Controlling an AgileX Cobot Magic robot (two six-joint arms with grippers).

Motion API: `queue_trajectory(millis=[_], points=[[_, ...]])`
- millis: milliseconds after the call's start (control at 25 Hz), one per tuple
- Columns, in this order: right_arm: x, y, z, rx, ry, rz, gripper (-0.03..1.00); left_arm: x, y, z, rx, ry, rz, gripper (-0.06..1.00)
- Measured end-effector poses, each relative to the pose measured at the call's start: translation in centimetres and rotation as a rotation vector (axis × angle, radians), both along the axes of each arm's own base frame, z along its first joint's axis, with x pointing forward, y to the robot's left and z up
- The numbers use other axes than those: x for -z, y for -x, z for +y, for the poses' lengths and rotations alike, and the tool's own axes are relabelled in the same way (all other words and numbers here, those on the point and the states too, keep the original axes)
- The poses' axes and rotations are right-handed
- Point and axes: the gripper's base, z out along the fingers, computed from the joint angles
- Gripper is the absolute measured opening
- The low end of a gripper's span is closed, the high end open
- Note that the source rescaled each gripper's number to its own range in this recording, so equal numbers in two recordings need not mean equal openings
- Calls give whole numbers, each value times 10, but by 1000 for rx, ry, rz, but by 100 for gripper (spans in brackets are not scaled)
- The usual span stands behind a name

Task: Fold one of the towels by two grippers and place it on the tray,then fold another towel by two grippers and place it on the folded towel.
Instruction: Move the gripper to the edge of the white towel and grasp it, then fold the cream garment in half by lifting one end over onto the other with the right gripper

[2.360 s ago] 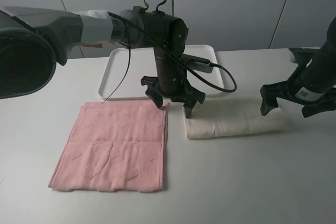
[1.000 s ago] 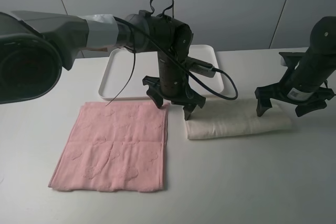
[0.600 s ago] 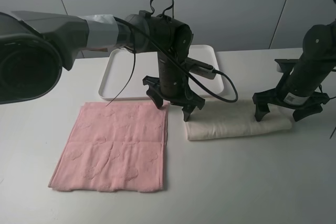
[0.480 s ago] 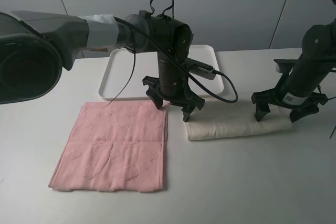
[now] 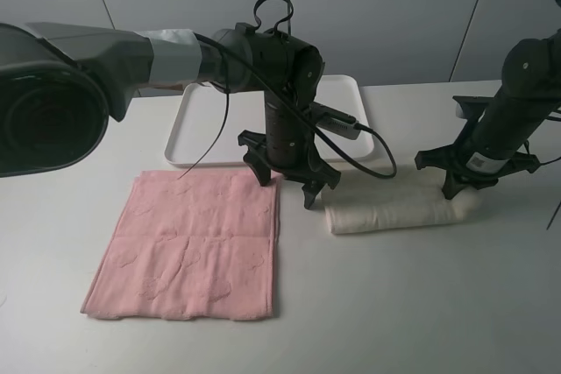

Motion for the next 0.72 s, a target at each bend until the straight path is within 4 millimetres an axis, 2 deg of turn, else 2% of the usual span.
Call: queue_trajectory(millis=[440,720], points=[[0,0,0,-36,-19,2,8,-3,-1,-1,3,6,-4,100],[0,0,0,-37,-19,2,8,-31,-8,-16,-1,113,-25,100]])
